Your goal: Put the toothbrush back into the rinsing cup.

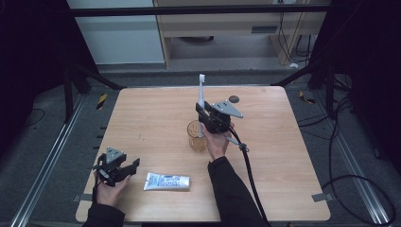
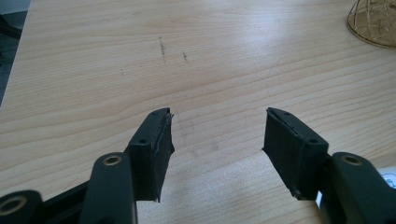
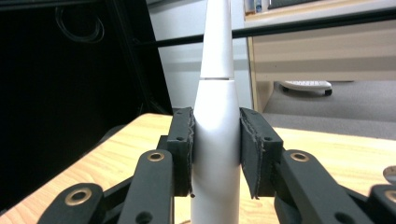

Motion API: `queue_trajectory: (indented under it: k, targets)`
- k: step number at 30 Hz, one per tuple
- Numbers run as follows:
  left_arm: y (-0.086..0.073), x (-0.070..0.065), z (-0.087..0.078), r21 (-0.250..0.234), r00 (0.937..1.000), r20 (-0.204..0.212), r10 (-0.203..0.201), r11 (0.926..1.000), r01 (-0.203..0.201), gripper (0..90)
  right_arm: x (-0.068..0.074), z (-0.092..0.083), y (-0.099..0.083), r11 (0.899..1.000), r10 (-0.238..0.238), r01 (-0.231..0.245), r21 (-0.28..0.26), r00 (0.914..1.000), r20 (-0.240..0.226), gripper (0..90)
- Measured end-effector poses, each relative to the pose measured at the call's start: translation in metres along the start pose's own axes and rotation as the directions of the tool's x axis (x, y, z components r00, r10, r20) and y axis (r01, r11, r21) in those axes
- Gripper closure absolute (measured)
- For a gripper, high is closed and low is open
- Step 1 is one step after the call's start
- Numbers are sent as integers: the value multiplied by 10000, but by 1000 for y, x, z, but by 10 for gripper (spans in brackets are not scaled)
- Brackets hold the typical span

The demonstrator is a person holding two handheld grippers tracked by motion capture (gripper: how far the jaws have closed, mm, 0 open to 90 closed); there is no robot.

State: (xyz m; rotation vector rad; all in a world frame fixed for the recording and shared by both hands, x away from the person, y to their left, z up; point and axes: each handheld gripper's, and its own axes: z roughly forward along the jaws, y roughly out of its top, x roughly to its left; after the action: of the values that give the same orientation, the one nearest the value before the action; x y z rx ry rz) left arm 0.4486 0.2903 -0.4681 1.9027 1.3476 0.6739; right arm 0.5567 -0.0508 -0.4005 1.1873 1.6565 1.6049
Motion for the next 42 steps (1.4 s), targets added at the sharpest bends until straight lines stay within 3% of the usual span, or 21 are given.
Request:
queue_trajectory:
  k: [22,42]
  targets:
    - [0,-1,0,-7,10000,-6,35,10000,-35,412,-3,-2,-25,9987,-21,9,508,9997,231,672]
    - [0,-1,0,-3,10000,-8,32,10000,-32,412,-11,-3,-41,9882,-134,86,1527,9994,308,668]
